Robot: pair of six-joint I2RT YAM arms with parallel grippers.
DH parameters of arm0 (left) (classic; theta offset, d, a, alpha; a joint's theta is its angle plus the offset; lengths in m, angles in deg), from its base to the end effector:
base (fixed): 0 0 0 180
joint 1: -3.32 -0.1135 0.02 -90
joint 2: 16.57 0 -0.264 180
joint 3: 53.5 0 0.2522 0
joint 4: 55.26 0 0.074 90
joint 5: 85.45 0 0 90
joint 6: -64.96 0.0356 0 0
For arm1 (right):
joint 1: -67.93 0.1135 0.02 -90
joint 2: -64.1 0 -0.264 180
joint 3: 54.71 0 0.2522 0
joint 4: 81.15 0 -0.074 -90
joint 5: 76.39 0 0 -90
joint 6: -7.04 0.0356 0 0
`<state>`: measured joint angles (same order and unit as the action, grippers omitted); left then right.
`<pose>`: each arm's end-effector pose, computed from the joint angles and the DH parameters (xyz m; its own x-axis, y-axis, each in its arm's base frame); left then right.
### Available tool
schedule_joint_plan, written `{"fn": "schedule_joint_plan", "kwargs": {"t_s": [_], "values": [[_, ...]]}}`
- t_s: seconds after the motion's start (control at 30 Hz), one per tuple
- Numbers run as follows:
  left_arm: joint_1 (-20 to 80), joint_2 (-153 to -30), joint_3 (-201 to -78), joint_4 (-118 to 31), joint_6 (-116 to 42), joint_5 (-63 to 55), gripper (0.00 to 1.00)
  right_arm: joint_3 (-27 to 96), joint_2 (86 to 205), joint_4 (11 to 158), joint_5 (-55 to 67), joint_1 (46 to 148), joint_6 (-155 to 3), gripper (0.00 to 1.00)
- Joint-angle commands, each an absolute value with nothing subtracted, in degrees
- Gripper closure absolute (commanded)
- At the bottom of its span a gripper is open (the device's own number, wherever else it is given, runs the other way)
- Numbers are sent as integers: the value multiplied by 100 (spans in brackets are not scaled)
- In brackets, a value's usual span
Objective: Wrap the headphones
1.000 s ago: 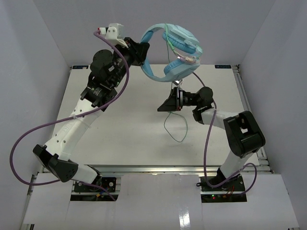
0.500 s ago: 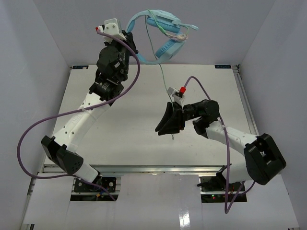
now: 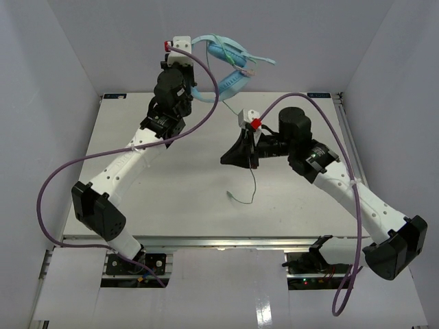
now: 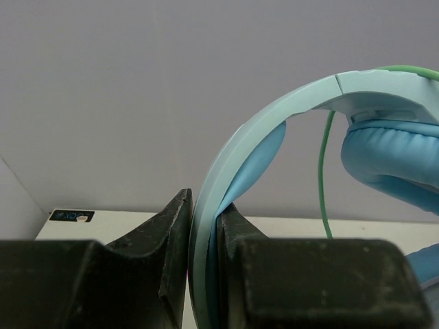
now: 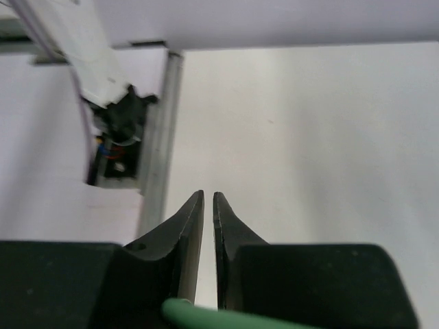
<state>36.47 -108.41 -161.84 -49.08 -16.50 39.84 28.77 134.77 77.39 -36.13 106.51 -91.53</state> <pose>0.3224 -0.1860 0.4675 0.1439 0.0508 -0.9883 -0.0515 0.9977 0.0437 0.1976 0.1924 0.4039 0.0317 -0.0979 -0.9947 -0.9992 0.0204 -0.0338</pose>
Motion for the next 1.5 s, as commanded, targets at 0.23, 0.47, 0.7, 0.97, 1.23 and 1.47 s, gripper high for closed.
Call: {"fn": "schedule_joint_plan", "kwargs": {"t_s": [0.23, 0.47, 0.7, 0.97, 1.23, 1.47], "values": [[3667, -10786, -14375, -4220, -2108, 2842, 100, 4082, 13558, 5039, 2564, 11340, -13309, 85], [3707, -10796, -14128, -3589, -2003, 1884, 100, 3394, 13541, 6018, 4439, 11390, -14418, 86], [3716, -10287, -13529, -3291, -1877, -37, 100, 3447, 13634, 6846, 4521, 11272, -14451, 87], [3716, -9801, -13391, -2906, -1753, -1398, 100, 3381, 13641, 7217, 3691, 10978, -13877, 87], [3716, -9114, -13449, -2868, -2217, -2132, 100, 3253, 13681, 7233, 1935, 9928, -12679, 89], [3723, -8750, -13919, -2857, -2774, -2400, 100, 3033, 13935, 7242, -1100, 8863, -11212, 87]]}}
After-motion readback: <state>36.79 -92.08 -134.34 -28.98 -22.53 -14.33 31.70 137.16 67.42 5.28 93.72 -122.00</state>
